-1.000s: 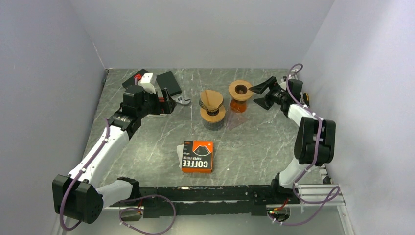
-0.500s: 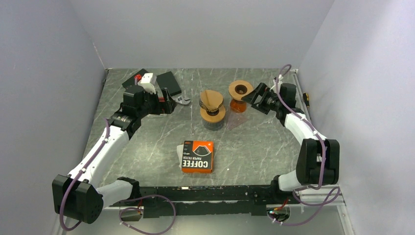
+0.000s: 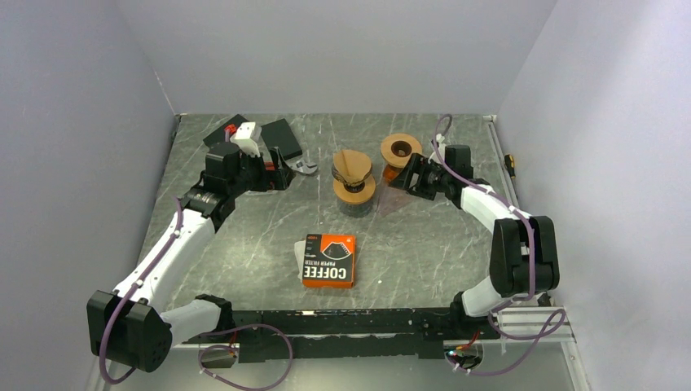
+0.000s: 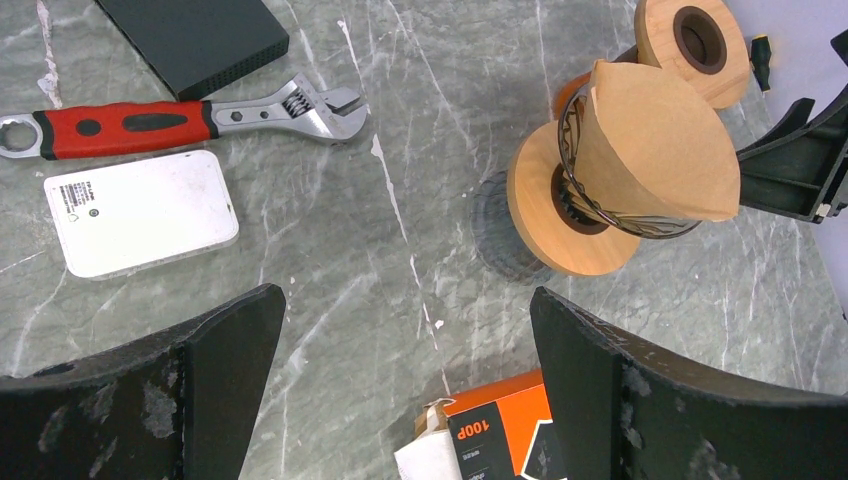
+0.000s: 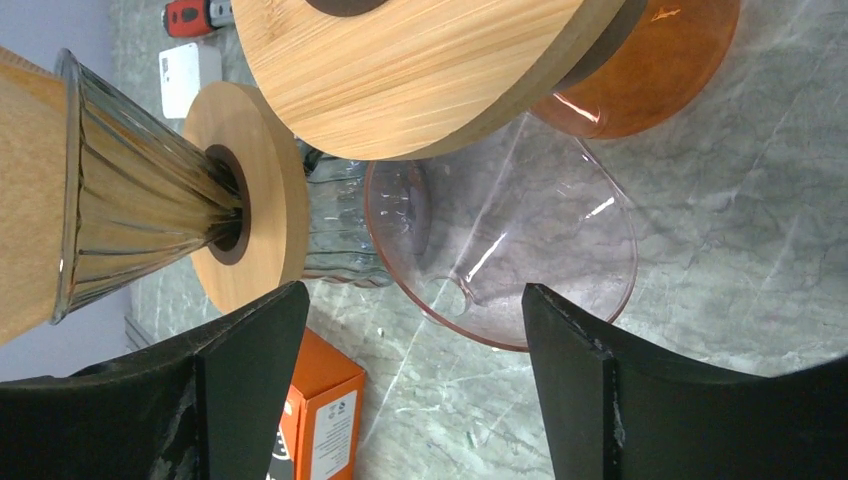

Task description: Place the coffee filter in the dripper

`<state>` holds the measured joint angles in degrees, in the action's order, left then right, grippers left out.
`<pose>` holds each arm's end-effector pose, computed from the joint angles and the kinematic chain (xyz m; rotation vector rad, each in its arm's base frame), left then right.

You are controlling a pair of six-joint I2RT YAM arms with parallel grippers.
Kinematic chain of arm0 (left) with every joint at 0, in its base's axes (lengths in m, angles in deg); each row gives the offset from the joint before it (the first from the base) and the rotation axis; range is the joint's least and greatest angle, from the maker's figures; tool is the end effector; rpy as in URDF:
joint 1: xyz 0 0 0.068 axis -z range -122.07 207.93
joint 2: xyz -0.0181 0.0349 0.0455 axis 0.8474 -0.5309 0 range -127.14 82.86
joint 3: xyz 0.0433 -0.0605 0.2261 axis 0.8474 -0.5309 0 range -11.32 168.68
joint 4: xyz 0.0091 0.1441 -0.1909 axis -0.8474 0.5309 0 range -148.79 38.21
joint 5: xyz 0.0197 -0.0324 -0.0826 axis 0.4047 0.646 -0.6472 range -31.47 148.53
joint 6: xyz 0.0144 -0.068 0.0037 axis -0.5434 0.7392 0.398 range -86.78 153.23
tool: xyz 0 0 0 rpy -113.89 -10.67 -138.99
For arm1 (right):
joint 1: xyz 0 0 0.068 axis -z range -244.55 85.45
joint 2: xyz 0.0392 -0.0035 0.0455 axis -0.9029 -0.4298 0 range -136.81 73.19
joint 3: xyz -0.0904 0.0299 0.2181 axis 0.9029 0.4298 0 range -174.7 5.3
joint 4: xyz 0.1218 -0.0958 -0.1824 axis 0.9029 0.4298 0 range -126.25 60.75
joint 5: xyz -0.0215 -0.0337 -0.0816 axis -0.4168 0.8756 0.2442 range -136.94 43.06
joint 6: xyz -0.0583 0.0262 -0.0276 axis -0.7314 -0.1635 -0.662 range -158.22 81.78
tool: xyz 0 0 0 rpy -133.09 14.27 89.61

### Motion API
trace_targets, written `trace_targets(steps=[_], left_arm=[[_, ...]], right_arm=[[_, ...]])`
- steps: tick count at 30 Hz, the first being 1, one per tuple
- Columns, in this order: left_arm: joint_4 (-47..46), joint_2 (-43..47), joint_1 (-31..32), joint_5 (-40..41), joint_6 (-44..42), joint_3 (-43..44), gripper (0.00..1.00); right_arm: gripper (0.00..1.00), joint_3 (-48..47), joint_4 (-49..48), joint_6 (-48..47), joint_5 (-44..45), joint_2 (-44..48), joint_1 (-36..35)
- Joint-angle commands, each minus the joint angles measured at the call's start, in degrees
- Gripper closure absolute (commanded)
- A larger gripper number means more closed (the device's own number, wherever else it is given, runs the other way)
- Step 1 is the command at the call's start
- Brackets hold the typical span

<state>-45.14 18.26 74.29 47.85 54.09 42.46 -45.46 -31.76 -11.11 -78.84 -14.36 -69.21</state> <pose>0.2550 -0.0859 0.2830 0.0423 2.0408 -0.5990 0.3116 0.0555 0.1761 0.1564 2.3242 0.9214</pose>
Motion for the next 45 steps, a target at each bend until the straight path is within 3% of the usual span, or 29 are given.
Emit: trace_targets(steps=[1, 7, 15, 30, 45], left_arm=[[-0.8, 0.5, 0.1, -0.9, 0.8, 0.5, 0.0], [-1.1, 0.1, 0.1, -1.1, 0.8, 0.4, 0.0], [-1.1, 0.1, 0.1, -1.1, 0.8, 0.4, 0.01], [-1.1, 0.0, 0.1, -1.2, 0.7, 0.8, 0.01], [-1.4, -1.7, 0.1, -0.9, 0.9, 2.3, 0.01]], right_arm=[[0.23, -1.9, 1.1, -3.2, 0.7, 1.1, -1.1], [0.45, -1.0, 2.4, -4.2, 0.8, 1.8, -2.8], [0.57, -0.5, 3.4, -5.0, 3.2, 2.0, -4.7], [1.0, -1.8, 6.8, -6.9, 5.1, 2.8, -6.5], [1.0, -10.8, 22.9, -9.8, 11.4, 13.0, -7.4]])
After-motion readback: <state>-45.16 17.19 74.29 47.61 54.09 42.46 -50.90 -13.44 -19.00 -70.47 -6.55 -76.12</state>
